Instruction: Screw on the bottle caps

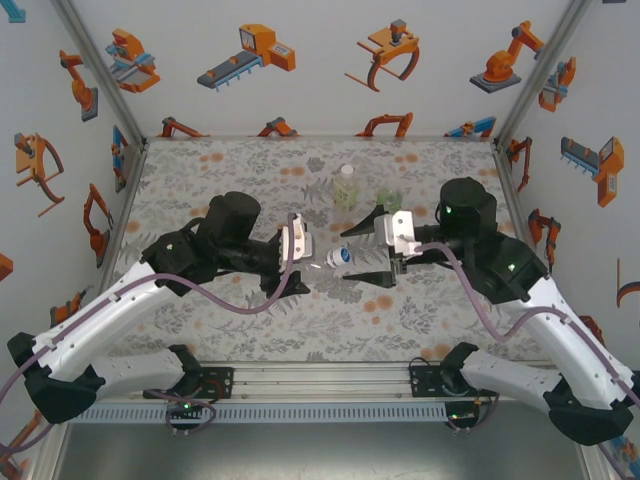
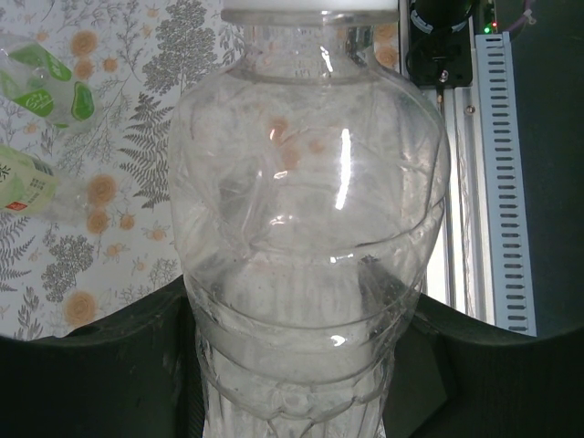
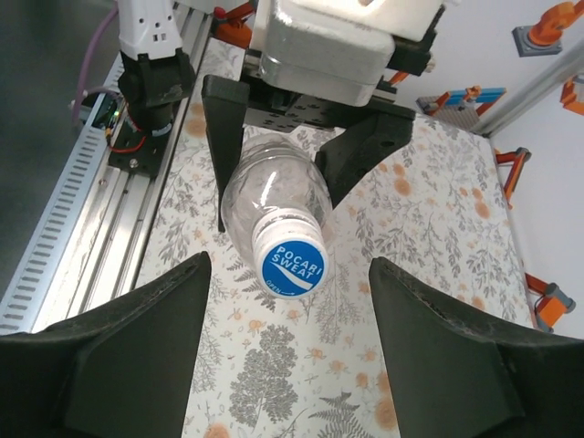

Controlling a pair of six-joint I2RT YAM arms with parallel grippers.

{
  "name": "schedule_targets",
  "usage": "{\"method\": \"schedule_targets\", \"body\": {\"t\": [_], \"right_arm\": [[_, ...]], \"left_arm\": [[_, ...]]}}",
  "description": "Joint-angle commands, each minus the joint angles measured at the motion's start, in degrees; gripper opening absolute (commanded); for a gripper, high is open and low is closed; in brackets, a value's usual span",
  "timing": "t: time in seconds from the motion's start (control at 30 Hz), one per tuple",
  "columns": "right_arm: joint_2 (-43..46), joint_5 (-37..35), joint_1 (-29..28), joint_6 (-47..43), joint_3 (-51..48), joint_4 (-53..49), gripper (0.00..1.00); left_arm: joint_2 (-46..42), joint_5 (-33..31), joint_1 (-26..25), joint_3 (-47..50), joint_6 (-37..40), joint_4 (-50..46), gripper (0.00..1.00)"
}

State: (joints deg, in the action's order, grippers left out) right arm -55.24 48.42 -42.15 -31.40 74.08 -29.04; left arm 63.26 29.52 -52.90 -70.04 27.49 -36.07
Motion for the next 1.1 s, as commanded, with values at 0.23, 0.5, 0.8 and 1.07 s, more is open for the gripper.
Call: {"method": "schedule_targets", "body": {"t": [0.23, 0.5, 0.8, 1.07], "right_arm": [[5.9, -15.9, -0.3, 34.5, -2.8, 11.7, 0.57], [6.0, -42.6, -0.5, 86.8, -1.6, -1.4, 0.59], [-1.5, -37.0, -0.3, 106.7, 6.4, -18.0, 0.52], [-4.0, -32.5, -0.3, 109.3, 5.1, -15.2, 0.48]], "left_arm": [[1.2, -7.1, -0.3, 0.1, 0.0, 1.1, 0.0], [2.5, -9.8, -0.3, 0.9, -0.2, 3.8, 0.0], [3.7, -9.6, -0.3, 0.9, 0.2, 3.9, 0.0], [3.6, -8.7, -0.3, 1.2, 1.0, 3.0, 0.0]]}}
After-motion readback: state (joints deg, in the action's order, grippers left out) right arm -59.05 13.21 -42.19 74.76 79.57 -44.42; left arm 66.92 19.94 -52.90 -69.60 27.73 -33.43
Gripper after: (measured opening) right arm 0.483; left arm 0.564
